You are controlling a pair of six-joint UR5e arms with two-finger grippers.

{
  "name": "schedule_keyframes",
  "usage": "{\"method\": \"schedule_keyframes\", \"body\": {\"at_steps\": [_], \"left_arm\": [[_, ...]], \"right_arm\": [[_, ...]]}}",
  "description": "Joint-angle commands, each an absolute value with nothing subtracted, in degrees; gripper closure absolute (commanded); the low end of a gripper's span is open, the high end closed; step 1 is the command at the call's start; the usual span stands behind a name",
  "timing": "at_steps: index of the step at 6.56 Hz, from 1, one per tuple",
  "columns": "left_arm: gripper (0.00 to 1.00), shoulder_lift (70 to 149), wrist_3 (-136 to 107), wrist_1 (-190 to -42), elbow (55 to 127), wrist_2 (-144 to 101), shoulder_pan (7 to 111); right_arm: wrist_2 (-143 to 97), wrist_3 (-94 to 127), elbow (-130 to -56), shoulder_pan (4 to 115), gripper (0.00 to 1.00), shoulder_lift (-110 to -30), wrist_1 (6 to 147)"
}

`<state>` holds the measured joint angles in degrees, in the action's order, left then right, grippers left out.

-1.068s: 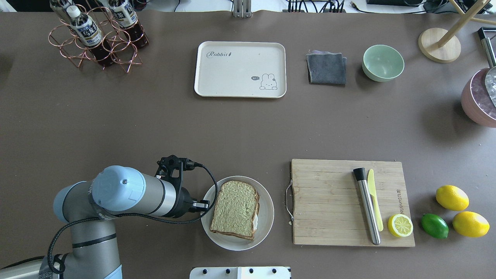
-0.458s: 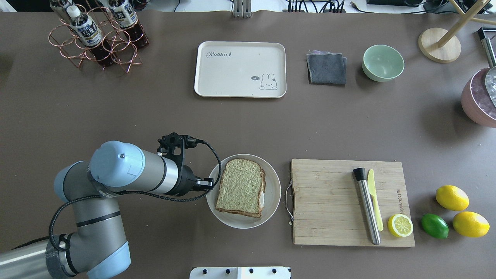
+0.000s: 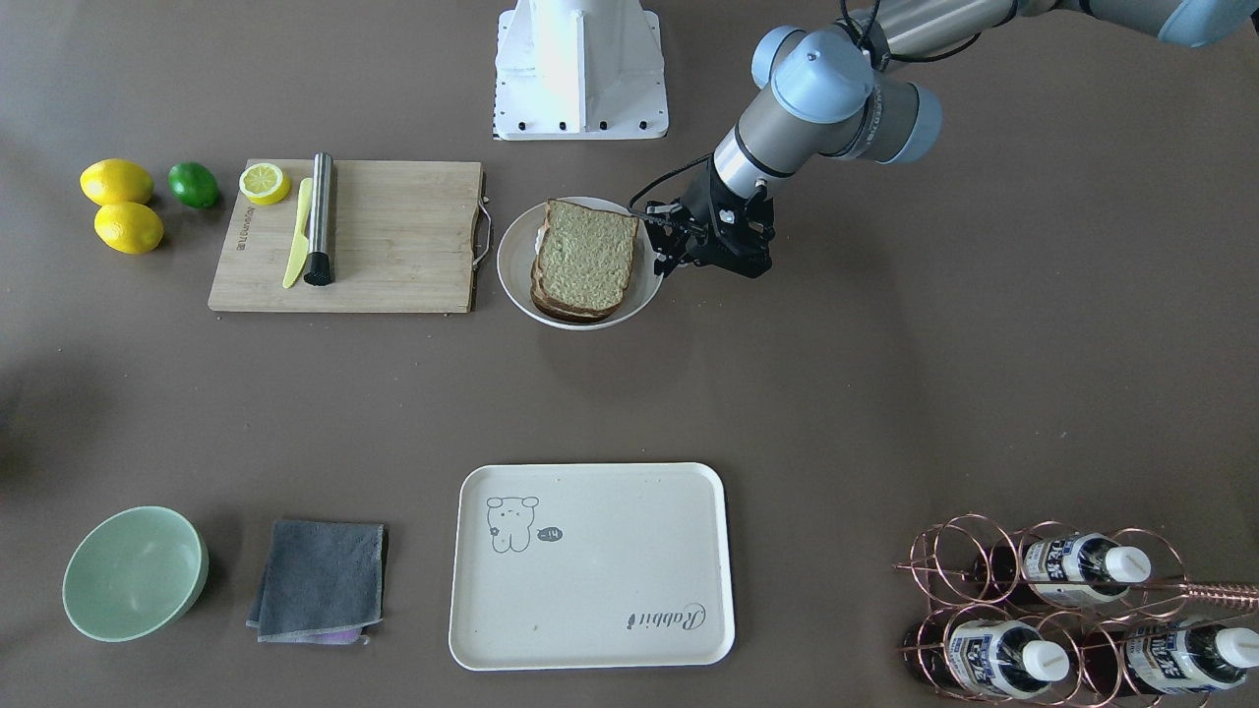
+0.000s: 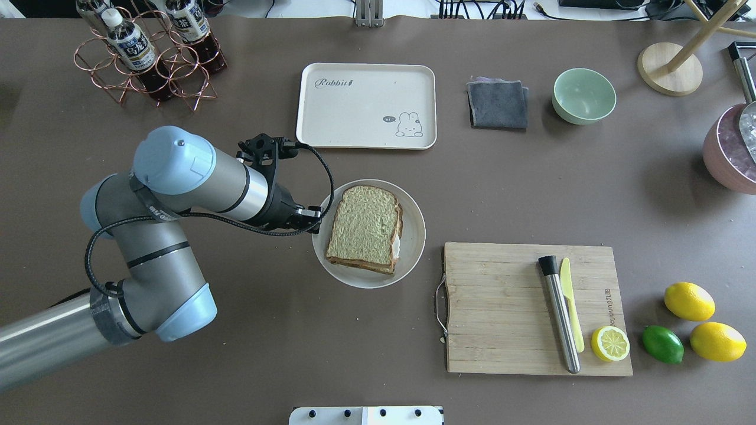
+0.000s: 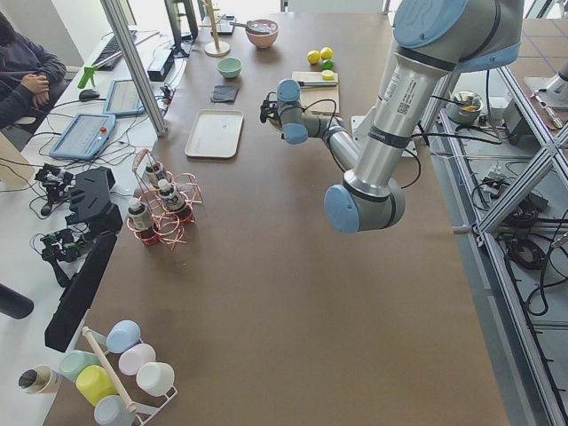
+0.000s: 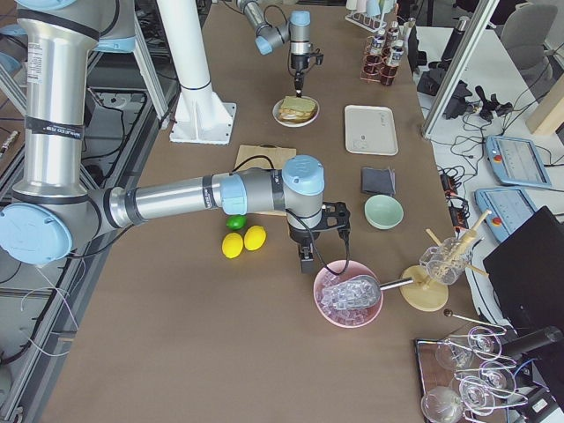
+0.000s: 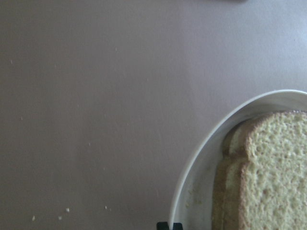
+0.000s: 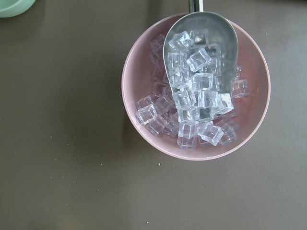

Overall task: Make sandwich and place on tray
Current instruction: 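Lift the plate with the left gripper and set it on the tray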

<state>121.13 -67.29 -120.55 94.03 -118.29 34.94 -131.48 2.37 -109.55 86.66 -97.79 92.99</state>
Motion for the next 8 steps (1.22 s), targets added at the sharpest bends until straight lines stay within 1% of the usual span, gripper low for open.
{"method": "schedule_keyframes", "body": {"at_steps": [1,3,4,6,8], "left_arm": [[1.00,128.99,-61.99,-120.50,83.28,-121.63,41.54],[1.00,138.30,-56.98,-120.50,69.06,-123.05,45.60],[1.00,140.78,-56.00,-120.50,65.25,-123.13,47.01],[1.00,148.50,-53.54,-120.85,52.89,-122.61,48.51],[1.00,153.52,-52.82,-123.46,43.21,-120.43,49.30]], "right_arm": [[-131.49,2.37,-109.16,86.75,0.00,-97.91,92.99],[-131.48,2.37,-109.07,86.75,0.00,-98.44,92.90],[-131.48,2.37,-109.07,86.75,0.00,-98.44,92.99],[-131.31,2.37,-109.07,86.75,0.00,-98.35,92.90],[-131.31,2.37,-109.07,86.75,0.00,-98.26,92.90]]}}
